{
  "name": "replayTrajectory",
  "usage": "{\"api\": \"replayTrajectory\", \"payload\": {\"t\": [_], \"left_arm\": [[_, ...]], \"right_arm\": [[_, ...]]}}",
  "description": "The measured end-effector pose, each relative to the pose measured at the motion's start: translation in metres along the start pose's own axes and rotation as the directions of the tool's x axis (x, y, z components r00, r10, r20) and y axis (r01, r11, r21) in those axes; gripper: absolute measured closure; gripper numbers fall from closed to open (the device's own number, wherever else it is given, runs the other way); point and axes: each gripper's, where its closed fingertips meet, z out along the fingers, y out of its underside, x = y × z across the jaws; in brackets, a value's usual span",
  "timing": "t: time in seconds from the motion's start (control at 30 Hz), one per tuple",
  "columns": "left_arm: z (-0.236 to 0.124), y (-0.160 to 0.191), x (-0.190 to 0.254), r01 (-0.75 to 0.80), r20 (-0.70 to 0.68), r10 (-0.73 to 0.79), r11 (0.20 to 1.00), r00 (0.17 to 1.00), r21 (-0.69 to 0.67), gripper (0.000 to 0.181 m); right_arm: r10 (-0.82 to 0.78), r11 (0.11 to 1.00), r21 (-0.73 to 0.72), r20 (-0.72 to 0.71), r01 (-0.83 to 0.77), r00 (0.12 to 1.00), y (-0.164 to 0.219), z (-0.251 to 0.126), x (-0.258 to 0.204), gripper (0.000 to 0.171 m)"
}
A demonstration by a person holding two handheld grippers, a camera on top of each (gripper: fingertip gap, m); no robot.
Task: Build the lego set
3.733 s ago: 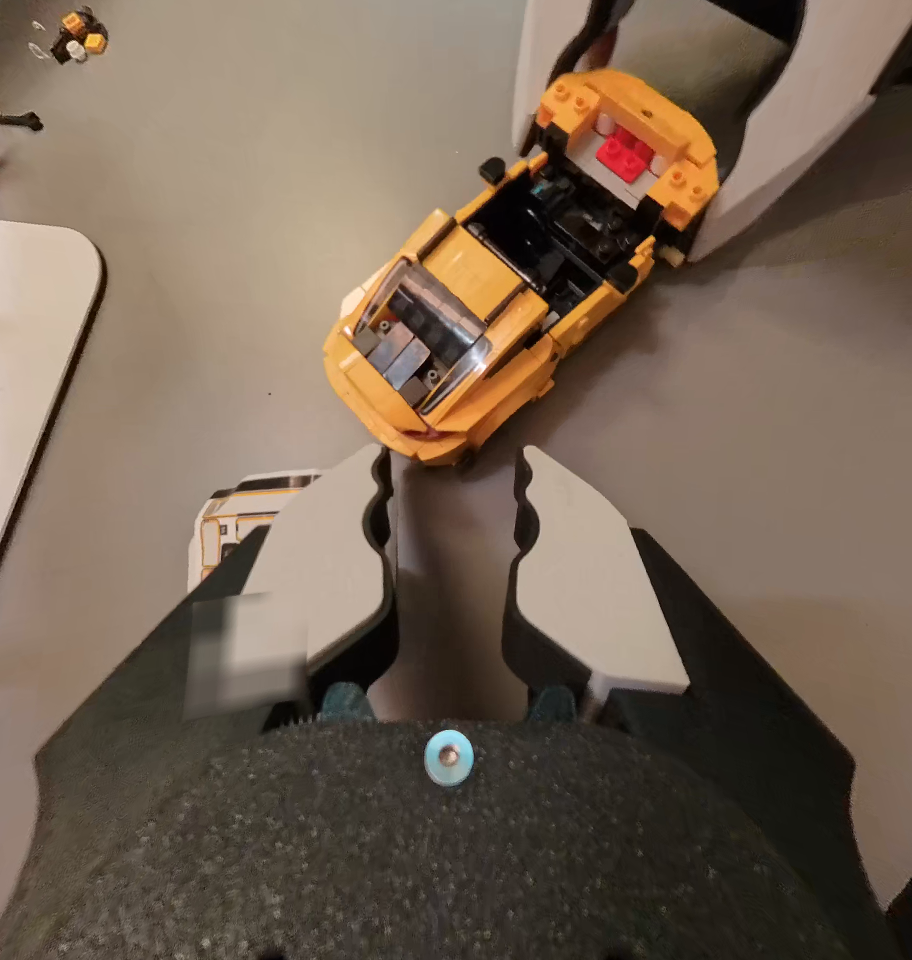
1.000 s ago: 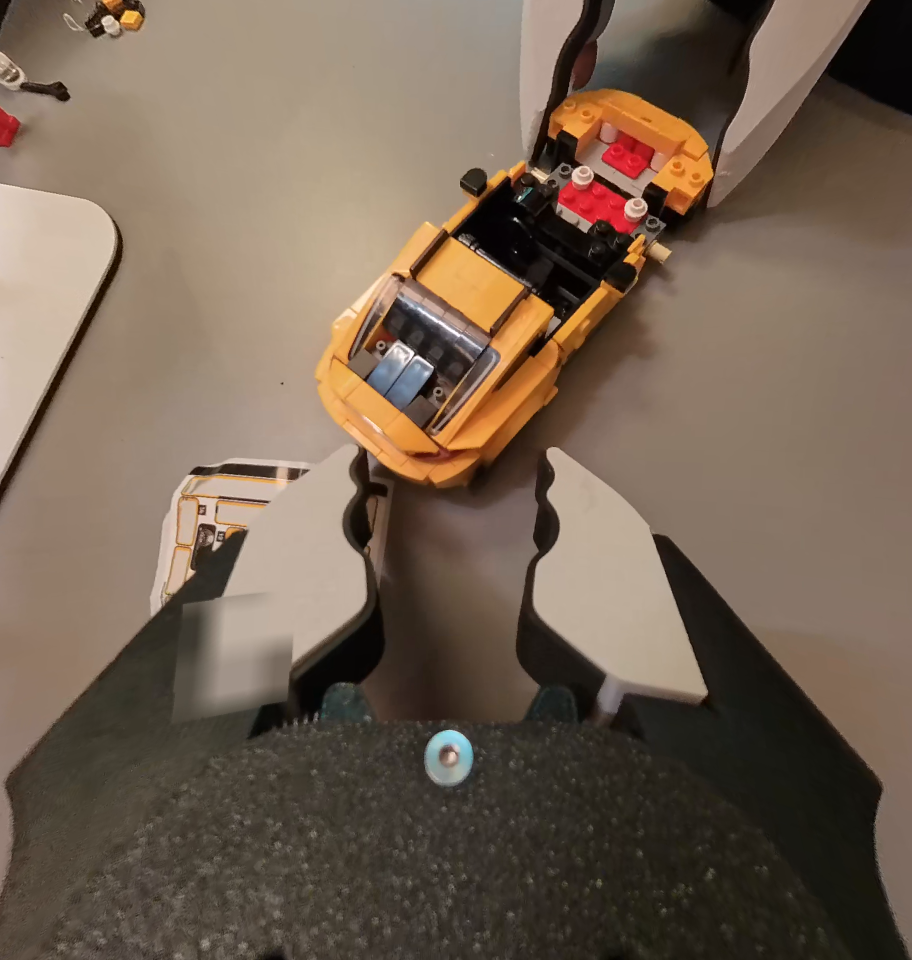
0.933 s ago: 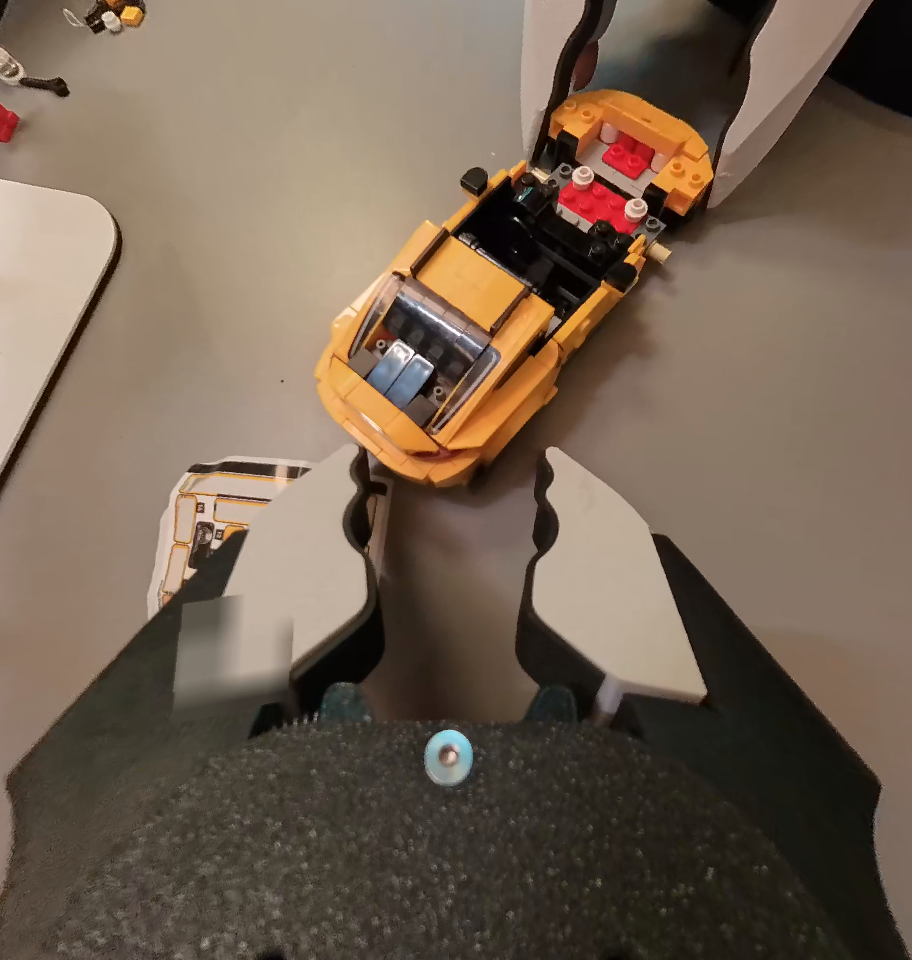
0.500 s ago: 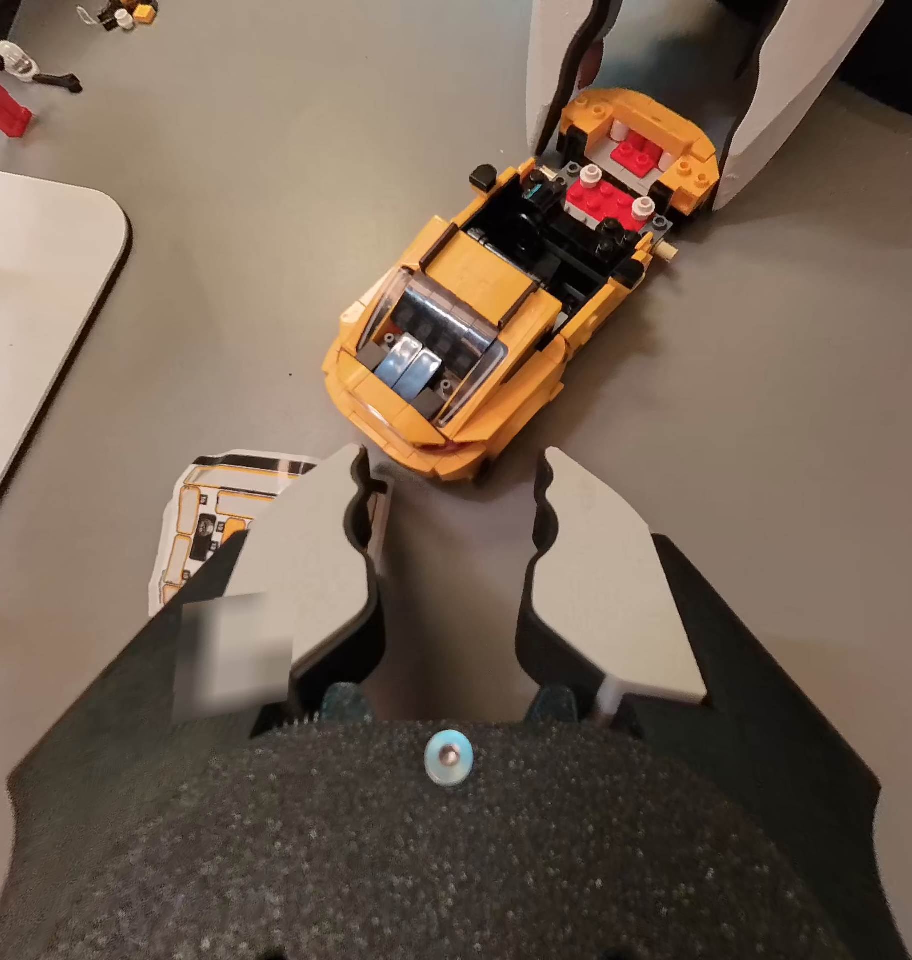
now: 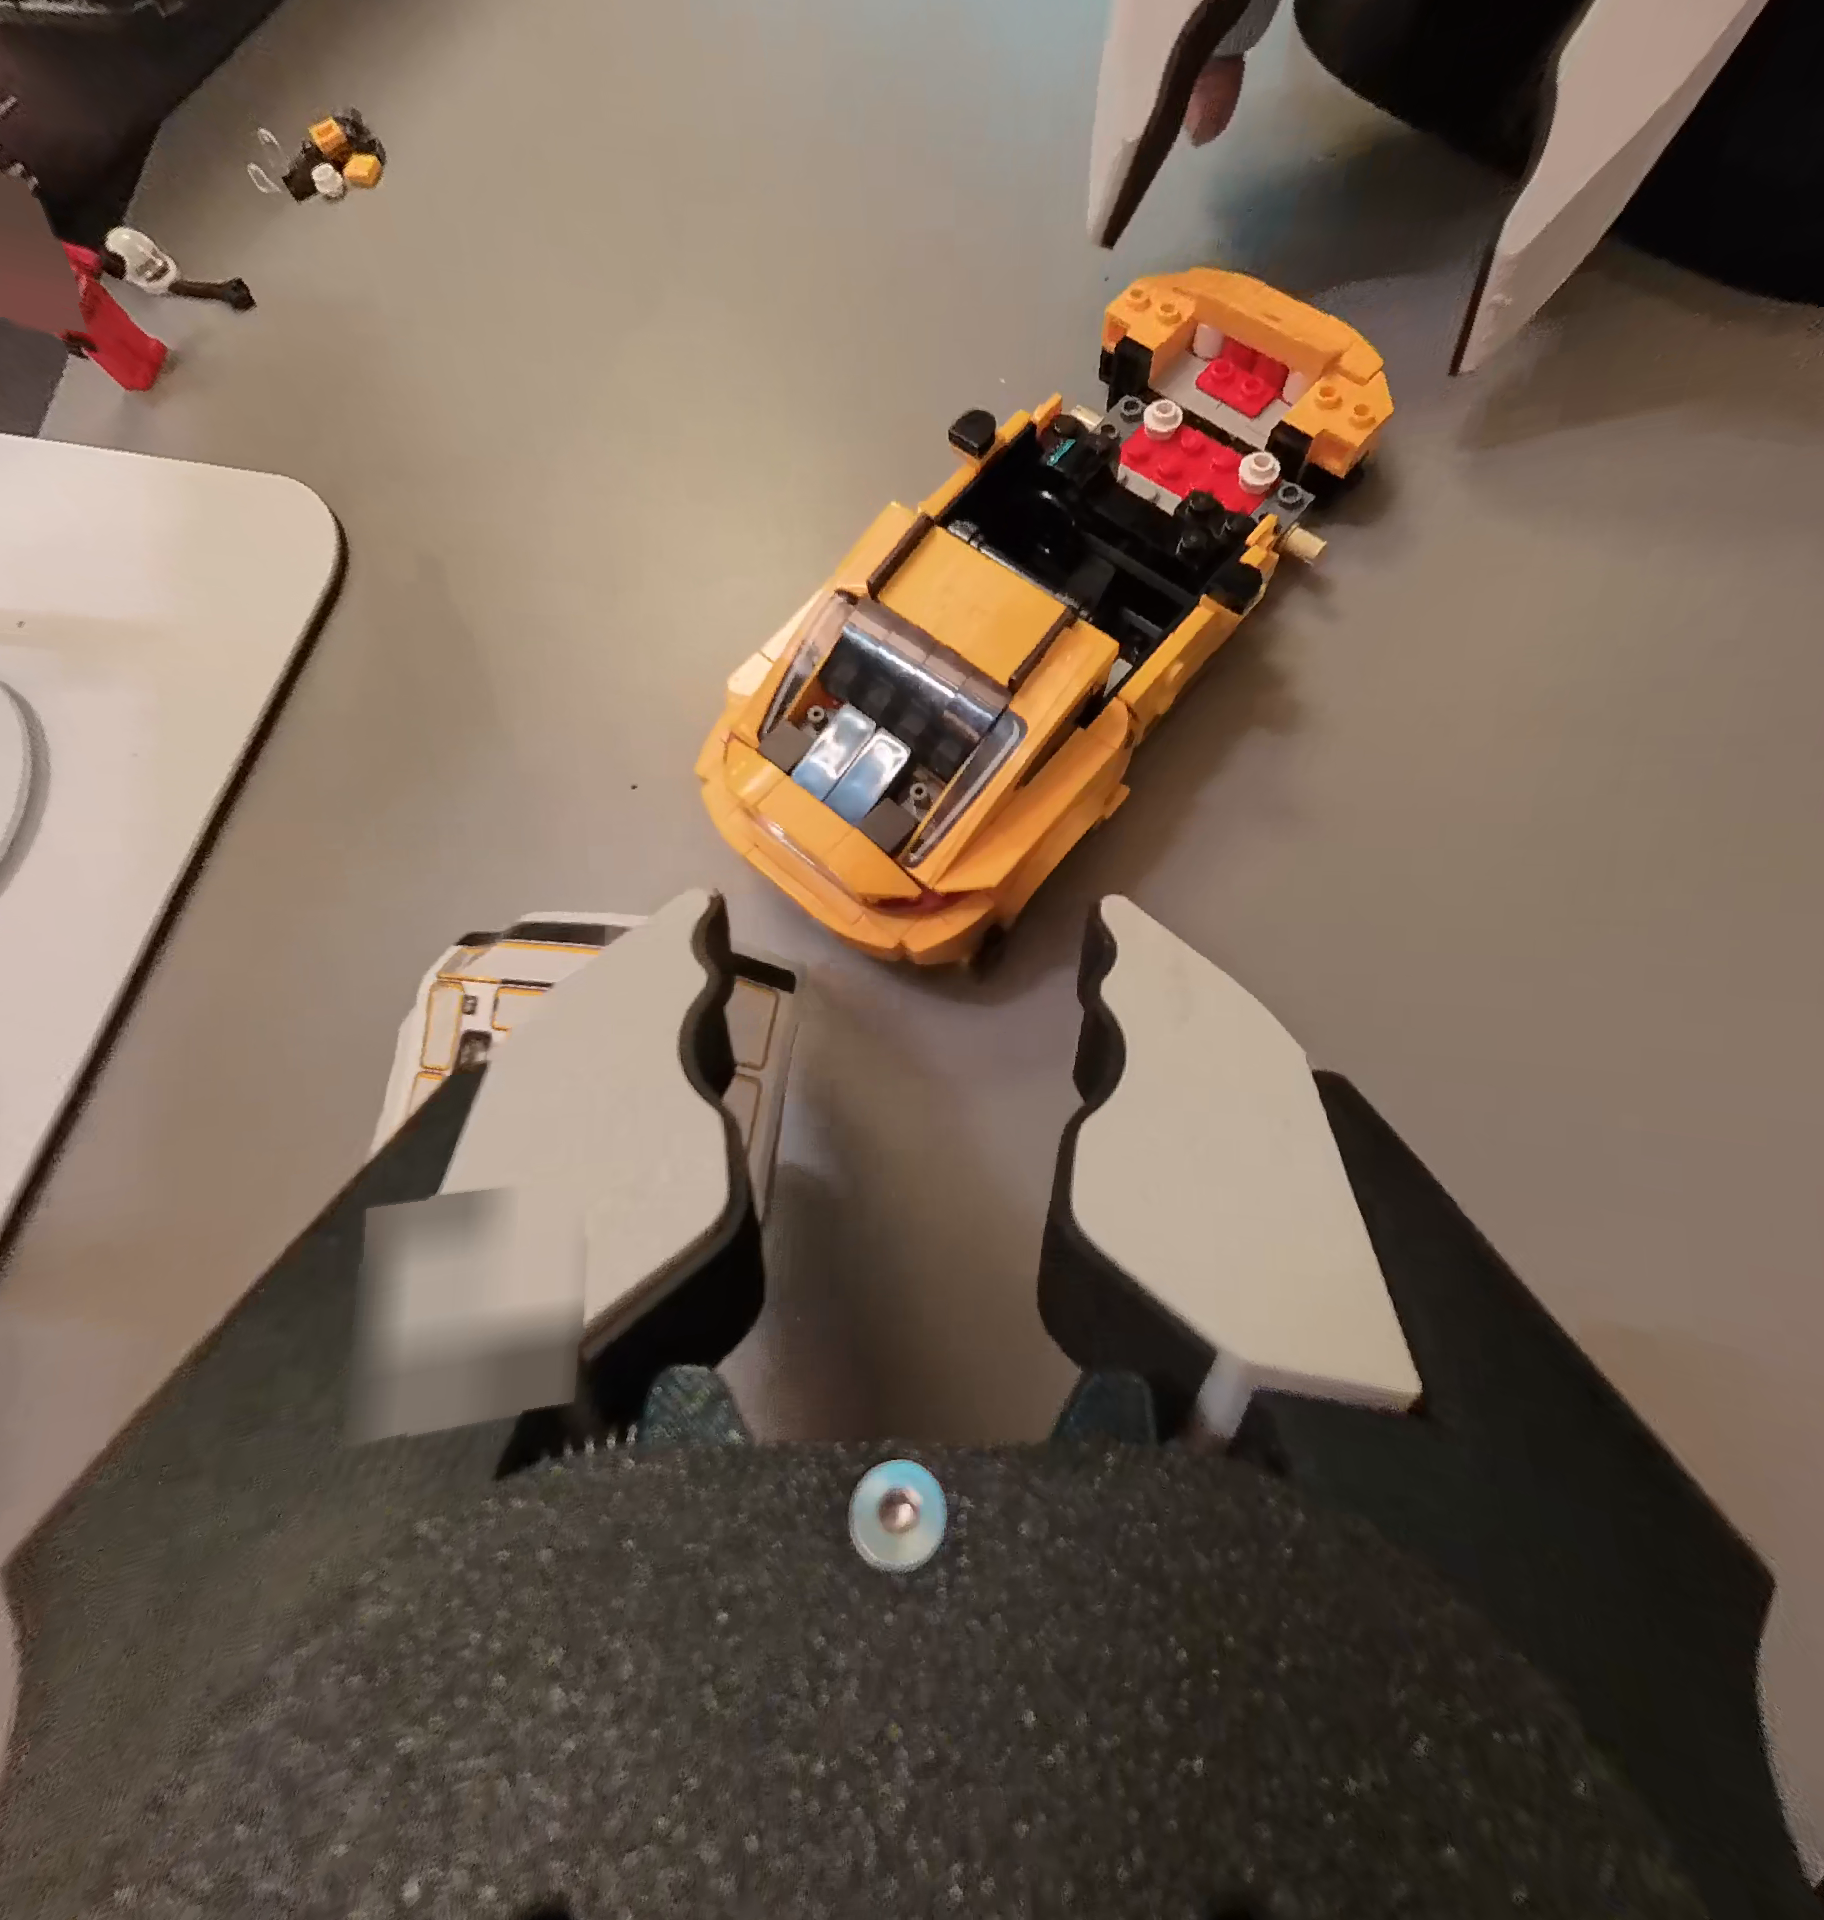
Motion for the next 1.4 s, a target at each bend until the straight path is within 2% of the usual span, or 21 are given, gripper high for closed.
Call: {"api": "replayTrajectory", "payload": {"t": [0.1,0.23,0.37,0.57,0.67,0.77,1.4], "left_arm": [[-0.005,-0.008,0.0,-0.017,-0.044,0.017,1.0,0.999,0.006,0.118],[0.001,-0.008,-0.001,-0.079,-0.116,0.071,0.995,0.991,-0.064,0.11],[0.012,-0.005,0.0,-0.132,-0.172,0.108,0.982,0.979,-0.137,0.098],[0.026,-0.008,-0.003,-0.2,-0.251,0.155,0.966,0.956,-0.162,0.083],[0.032,-0.01,0.0,-0.22,-0.279,0.172,0.964,0.945,-0.152,0.085],[0.035,-0.012,0.004,-0.239,-0.287,0.193,0.961,0.938,-0.137,0.097],[0.034,-0.013,0.016,-0.179,-0.223,0.152,0.978,0.963,-0.108,0.099]], "right_arm": [[0.016,1.0,0.001,-0.015,-0.016,1.0,0.004,-0.002,-0.004,0.093],[0.02,1.0,0.0,-0.02,-0.02,1.0,0.007,0.002,-0.006,0.093],[0.024,1.0,0.003,-0.03,-0.024,0.999,0.006,0.004,-0.005,0.094],[0.024,1.0,0.011,-0.025,-0.023,0.999,0.005,0.005,-0.004,0.094],[0.027,0.999,0.018,-0.023,-0.027,0.999,0.005,0.004,-0.004,0.094],[0.03,0.999,0.014,-0.022,-0.029,0.999,0.008,0.003,-0.005,0.094],[0.01,1.0,-0.017,-0.028,-0.011,1.0,0.0,0.013,-0.002,0.105]]}}
